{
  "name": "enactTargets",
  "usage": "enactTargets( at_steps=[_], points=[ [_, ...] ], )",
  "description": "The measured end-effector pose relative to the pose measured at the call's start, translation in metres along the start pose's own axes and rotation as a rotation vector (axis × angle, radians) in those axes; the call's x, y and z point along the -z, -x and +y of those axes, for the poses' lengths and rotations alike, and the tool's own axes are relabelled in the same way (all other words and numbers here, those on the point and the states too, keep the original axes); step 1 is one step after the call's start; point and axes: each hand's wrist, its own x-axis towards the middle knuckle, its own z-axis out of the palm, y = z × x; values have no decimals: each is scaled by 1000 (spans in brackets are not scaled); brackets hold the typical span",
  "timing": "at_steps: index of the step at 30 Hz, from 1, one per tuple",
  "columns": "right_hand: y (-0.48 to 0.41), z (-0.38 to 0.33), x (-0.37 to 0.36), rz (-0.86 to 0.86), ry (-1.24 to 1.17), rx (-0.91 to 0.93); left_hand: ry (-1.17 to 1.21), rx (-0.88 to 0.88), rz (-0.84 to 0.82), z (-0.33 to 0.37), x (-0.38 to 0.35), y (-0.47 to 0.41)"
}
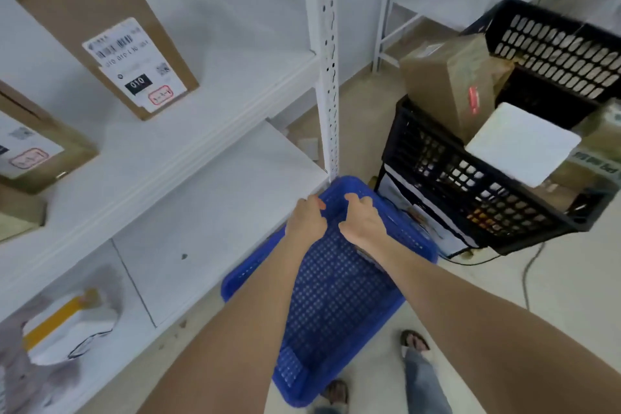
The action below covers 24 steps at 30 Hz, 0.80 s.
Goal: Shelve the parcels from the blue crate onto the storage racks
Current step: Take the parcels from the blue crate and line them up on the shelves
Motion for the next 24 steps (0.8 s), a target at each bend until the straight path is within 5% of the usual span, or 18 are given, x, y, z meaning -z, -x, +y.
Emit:
enactTargets(
  at_steps=[16,24],
  points=[
    [-234,221,-202,-326,44,-132,147,289,-149,-91,-294,-201],
    [-328,293,-293,-227,401,-60,174,401,-210,-159,-403,-262]
  ],
)
